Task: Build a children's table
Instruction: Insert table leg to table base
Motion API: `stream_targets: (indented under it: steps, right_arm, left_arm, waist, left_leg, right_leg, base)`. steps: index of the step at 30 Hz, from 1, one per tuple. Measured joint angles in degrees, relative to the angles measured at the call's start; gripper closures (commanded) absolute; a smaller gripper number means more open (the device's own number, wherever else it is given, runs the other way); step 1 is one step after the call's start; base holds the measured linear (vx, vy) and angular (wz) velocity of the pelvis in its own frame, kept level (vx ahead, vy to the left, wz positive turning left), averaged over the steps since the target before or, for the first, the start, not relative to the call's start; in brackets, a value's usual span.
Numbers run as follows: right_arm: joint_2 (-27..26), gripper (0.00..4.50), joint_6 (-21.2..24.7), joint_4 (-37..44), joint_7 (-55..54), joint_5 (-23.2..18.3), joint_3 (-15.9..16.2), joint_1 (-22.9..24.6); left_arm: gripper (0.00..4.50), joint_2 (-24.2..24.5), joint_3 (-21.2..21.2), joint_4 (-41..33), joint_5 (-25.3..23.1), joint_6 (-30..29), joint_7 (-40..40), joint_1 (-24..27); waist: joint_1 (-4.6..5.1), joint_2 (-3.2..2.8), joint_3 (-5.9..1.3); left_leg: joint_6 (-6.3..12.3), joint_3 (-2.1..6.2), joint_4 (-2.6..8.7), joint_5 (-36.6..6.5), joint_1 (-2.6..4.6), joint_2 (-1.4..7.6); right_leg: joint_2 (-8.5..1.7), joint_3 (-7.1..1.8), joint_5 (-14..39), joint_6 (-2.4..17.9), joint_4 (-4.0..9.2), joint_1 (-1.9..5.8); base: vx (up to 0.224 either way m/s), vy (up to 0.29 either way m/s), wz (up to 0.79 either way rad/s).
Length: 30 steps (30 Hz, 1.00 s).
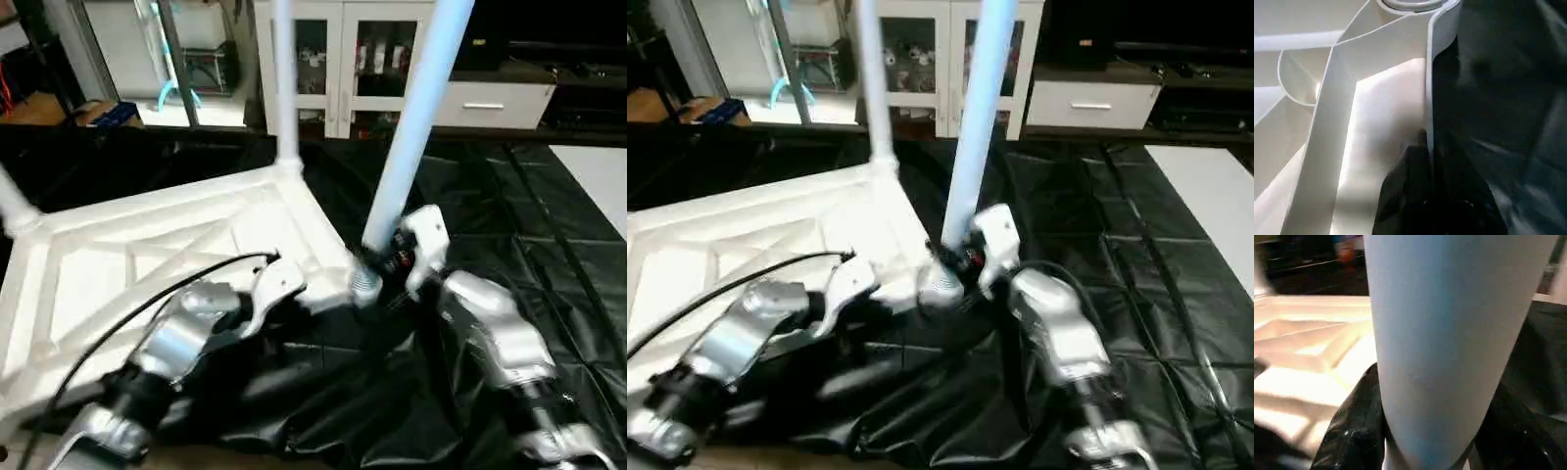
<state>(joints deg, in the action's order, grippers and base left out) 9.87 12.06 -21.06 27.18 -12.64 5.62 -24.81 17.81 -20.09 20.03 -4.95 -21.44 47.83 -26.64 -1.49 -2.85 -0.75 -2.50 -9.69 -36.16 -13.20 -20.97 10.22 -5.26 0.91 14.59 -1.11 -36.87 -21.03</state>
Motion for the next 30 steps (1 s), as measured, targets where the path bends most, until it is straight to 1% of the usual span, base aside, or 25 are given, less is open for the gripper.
stream_targets:
  steps: [3, 5, 7, 10, 12, 20, 24, 30]
  right_arm:
    - [-3.46, 2.66, 0.48, -2.75, -7.46, 1.81, -0.92, -2.54]
    - [-5.00, 2.66, 0.48, -5.74, -12.06, 4.38, -0.71, -4.86]
    - [-5.52, 2.66, 0.23, -7.88, -14.64, 6.34, -0.62, -6.65]
    - [-6.44, 2.66, -0.47, -10.47, -17.17, 8.69, -0.33, -8.73]
    - [-6.51, 2.66, -1.19, -11.22, -17.99, 9.05, -0.16, -9.14]
    - [-7.64, 2.66, -3.77, -13.29, -19.42, 11.00, -0.34, -9.70]
    - [-7.89, 2.66, -4.23, -13.43, -19.39, 11.05, -0.61, -9.62]
    - [-8.17, 2.66, -6.47, -13.55, -18.29, 10.93, -1.02, -8.95]
  left_arm:
    - [4.50, -3.14, 1.42, 1.16, -0.83, -2.92, -3.89, -1.03]
    - [4.50, -6.34, 2.43, 1.33, -1.08, -5.77, -7.73, -1.67]
    - [4.50, -9.11, 3.39, 1.24, -0.91, -8.36, -10.69, -2.00]
    - [4.50, -11.87, 4.37, 1.26, -0.85, -11.40, -14.55, -2.63]
    - [4.50, -12.93, 4.67, 1.26, -0.74, -12.19, -16.08, -2.80]
    - [4.50, -13.70, 5.23, 1.16, -0.95, -12.99, -17.47, -2.84]
    - [4.50, -13.62, 5.28, 0.97, -0.88, -13.23, -17.47, -2.83]
    - [4.50, -12.97, 5.21, 0.66, -0.38, -13.26, -17.15, -2.78]
  waist:
    - [-0.02, -0.07, -0.04]
    - [-0.10, -0.10, -0.06]
    - [-0.31, -0.07, -0.07]
    - [-0.45, -0.03, -0.05]
    - [-0.52, 0.02, -0.03]
    - [-0.53, 0.04, -0.02]
    - [-0.51, 0.06, -0.01]
    - [-0.42, 0.06, 0.01]
  left_leg:
    - [0.00, -0.01, 0.05, 0.00, 0.00, -0.01]
    - [0.00, -0.01, 0.08, 0.00, -0.03, -0.02]
    - [0.01, -0.01, 0.15, -0.01, -0.05, -0.03]
    - [0.08, 0.00, 0.16, -0.05, -0.11, -0.04]
    - [0.13, 0.00, 0.17, -0.08, -0.13, -0.05]
    - [0.18, 0.00, 0.21, -0.10, -0.14, -0.04]
    - [0.17, 0.00, 0.21, -0.10, -0.15, -0.04]
    - [0.17, 0.00, 0.31, -0.10, -0.16, -0.03]
  right_leg:
    - [0.00, -0.01, 0.05, -0.06, 0.01, -0.02]
    - [-0.01, 0.01, 0.09, -0.05, 0.06, -0.02]
    - [-0.02, 0.02, 0.12, -0.03, 0.18, 0.01]
    - [-0.02, 0.04, 0.16, -0.01, 0.24, -0.01]
    - [-0.02, 0.04, 0.18, -0.01, 0.30, 0.00]
    - [-0.02, 0.05, 0.22, -0.02, 0.35, -0.01]
    - [-0.02, 0.05, 0.22, -0.02, 0.37, -0.01]
    - [0.00, 0.07, 0.22, -0.02, 0.44, -0.02]
  base:
    - [0.000, 0.000, 0.00]
    - [0.000, 0.000, 0.00]
    - [0.000, 0.000, 0.00]
    - [0.000, 0.000, 0.00]
    - [0.000, 0.000, 0.00]
    - [0.000, 0.000, 0.00]
    - [0.000, 0.000, 0.00]
    - [0.000, 0.000, 0.00]
